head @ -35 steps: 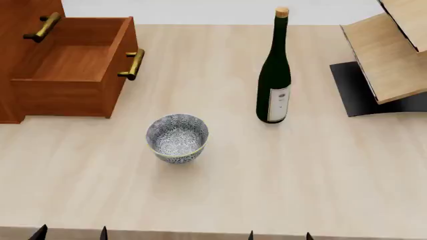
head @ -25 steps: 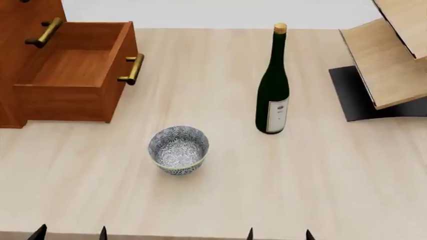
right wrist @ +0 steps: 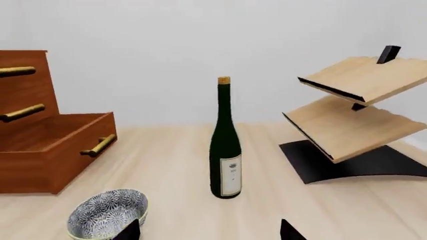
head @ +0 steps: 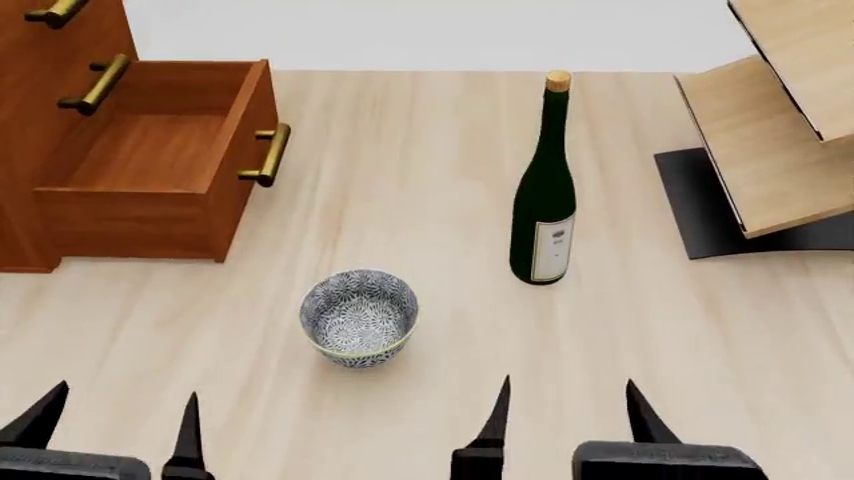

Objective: Close the bottom drawer of the cabinet and open the top drawer.

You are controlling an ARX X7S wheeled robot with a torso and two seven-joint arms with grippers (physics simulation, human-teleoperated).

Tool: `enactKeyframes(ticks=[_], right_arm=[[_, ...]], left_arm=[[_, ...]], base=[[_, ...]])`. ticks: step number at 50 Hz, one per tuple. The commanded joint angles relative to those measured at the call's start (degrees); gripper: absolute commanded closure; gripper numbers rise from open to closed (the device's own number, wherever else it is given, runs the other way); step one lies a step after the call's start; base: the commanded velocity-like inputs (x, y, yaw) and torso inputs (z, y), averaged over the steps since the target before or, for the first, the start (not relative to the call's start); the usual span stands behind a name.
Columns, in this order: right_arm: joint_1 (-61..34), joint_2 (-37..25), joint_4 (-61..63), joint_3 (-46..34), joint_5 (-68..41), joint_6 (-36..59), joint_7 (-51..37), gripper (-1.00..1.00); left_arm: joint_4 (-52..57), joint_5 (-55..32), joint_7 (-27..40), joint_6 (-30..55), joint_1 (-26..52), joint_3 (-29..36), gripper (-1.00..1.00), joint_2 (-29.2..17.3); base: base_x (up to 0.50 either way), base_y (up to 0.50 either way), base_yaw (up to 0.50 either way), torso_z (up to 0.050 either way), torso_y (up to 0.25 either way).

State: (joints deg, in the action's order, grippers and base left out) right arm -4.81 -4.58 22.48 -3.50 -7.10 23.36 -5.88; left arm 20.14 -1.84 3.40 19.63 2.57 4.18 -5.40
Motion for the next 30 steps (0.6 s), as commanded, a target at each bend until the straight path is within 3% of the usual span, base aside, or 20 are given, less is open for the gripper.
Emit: enactKeyframes(ticks=[1,13,17,30], right_arm=[[-6.64,-1.63,11.6,0.15,-4.35,15.68,-1.07,-1.0],[-16.85,-2.16,18.15,1.97,-9.04,30.35,-2.54,-1.0],[-14.42,-1.35,14.91,2.04,-9.49,26.37,-1.73,-1.0],[-14.41,-1.92,14.73,1.73,-10.33,25.99,-2.49,-1.0]], left_arm=[[10.79,0.08,0.72,15.77,7.89,2.06,-1.0,-1.28],[19.25,-1.79,1.09,35.21,20.58,3.32,-1.0,-0.53],[18.67,-2.52,1.06,32.21,17.99,2.79,-1.0,-0.41],[18.56,-3.35,1.8,32.02,18.0,3.0,-1.0,-0.9]], base=[[0.0,0.0,0.0,0.05,0.002],[0.0,0.0,0.0,0.05,0.002],[0.0,0.0,0.0,0.05,0.002],[0.0,0.0,0.0,0.05,0.002]])
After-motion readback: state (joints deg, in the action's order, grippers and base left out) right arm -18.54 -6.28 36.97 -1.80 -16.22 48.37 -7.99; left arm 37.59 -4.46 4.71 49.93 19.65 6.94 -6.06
